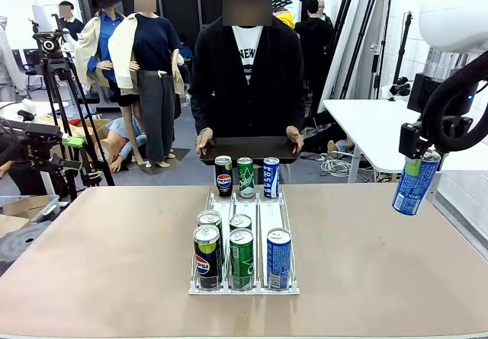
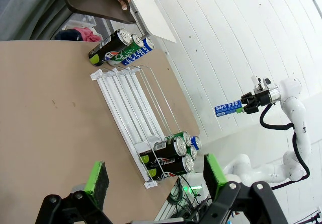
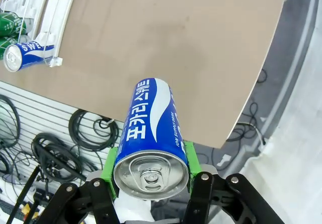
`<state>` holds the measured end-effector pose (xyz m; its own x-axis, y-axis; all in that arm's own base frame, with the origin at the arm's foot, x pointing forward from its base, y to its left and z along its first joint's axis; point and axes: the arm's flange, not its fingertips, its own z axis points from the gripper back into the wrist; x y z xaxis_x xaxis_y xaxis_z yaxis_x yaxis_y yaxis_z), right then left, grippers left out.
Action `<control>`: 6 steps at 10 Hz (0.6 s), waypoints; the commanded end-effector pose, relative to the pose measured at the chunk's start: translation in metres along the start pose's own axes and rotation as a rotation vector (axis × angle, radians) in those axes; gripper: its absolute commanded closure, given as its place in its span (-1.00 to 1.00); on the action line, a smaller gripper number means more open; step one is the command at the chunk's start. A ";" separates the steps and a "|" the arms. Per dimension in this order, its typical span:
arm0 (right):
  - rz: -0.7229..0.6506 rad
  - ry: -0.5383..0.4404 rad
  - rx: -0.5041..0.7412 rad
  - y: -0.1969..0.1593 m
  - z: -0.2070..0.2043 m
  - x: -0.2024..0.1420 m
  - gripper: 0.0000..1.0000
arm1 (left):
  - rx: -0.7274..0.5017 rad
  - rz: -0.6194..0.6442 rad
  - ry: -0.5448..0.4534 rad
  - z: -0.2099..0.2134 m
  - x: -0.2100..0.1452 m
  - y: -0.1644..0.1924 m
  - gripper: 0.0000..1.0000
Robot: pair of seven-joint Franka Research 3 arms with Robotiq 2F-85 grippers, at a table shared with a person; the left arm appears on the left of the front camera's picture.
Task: Retrieve and hand over the desired beverage to the person.
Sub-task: Place the picked can on the Handle tray extended by the person.
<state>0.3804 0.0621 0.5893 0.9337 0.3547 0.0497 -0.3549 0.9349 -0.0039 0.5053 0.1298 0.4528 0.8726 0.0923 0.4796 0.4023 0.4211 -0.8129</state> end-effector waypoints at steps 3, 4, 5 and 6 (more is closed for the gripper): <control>-0.005 0.002 0.000 0.000 0.000 -0.002 1.00 | 0.002 -0.002 0.003 0.001 0.000 -0.001 -1.00; -0.005 0.002 0.000 0.000 0.000 -0.002 1.00 | 0.002 -0.002 0.003 0.001 0.000 -0.001 -1.00; -0.005 0.002 0.000 0.000 0.000 -0.002 1.00 | 0.002 -0.002 0.003 0.001 0.000 -0.001 -1.00; -0.005 0.002 0.000 0.000 0.000 -0.002 1.00 | 0.002 -0.002 0.003 0.001 0.000 -0.001 -1.00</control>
<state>0.3804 0.0621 0.5893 0.9337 0.3546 0.0497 -0.3549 0.9349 -0.0039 0.5053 0.1298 0.4528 0.8726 0.0923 0.4796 0.4023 0.4211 -0.8129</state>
